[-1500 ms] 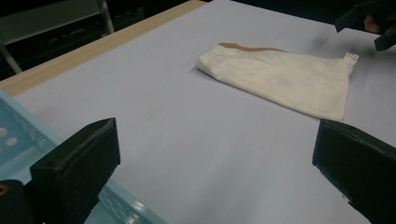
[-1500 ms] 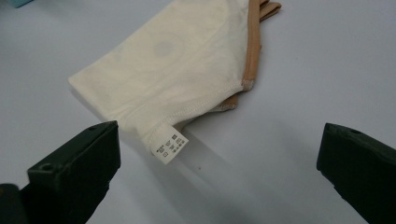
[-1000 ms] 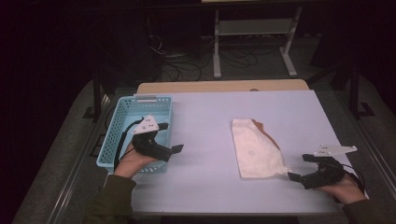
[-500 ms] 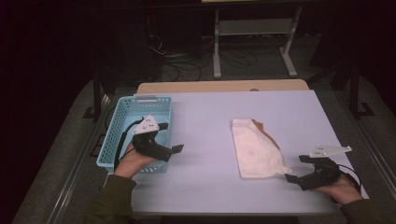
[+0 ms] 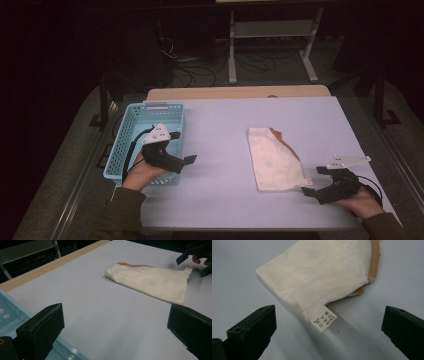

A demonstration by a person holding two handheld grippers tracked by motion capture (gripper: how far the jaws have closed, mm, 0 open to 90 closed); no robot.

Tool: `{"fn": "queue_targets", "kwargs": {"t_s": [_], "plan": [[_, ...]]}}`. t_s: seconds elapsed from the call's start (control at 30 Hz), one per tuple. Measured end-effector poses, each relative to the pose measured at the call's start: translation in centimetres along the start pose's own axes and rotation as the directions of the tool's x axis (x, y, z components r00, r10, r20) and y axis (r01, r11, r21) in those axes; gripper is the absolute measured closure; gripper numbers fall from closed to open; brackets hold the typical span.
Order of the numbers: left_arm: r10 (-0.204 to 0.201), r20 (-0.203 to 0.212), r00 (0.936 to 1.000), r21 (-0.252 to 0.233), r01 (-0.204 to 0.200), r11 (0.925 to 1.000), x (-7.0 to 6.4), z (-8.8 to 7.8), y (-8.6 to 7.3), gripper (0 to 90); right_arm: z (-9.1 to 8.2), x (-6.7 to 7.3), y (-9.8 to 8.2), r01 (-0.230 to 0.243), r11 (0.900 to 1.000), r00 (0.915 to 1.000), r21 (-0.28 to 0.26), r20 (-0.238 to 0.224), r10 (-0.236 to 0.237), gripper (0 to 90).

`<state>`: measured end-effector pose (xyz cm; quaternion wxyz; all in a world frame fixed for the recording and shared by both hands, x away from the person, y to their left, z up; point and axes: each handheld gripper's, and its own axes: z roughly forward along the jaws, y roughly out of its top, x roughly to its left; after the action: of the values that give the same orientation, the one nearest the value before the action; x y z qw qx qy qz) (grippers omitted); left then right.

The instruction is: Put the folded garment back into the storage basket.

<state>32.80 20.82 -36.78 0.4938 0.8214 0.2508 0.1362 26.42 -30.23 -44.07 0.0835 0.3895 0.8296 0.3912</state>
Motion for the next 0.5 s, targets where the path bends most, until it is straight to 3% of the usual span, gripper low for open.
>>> {"fn": "queue_targets", "kwargs": {"t_s": [0.5], "plan": [[0.001,-0.003,1.0,0.002,-0.001,1.0,-0.06,0.02,0.01,0.0,1.01,0.48,0.43,0.009,1.0,0.9999,0.014,-0.011,-0.009,0.0]]}}
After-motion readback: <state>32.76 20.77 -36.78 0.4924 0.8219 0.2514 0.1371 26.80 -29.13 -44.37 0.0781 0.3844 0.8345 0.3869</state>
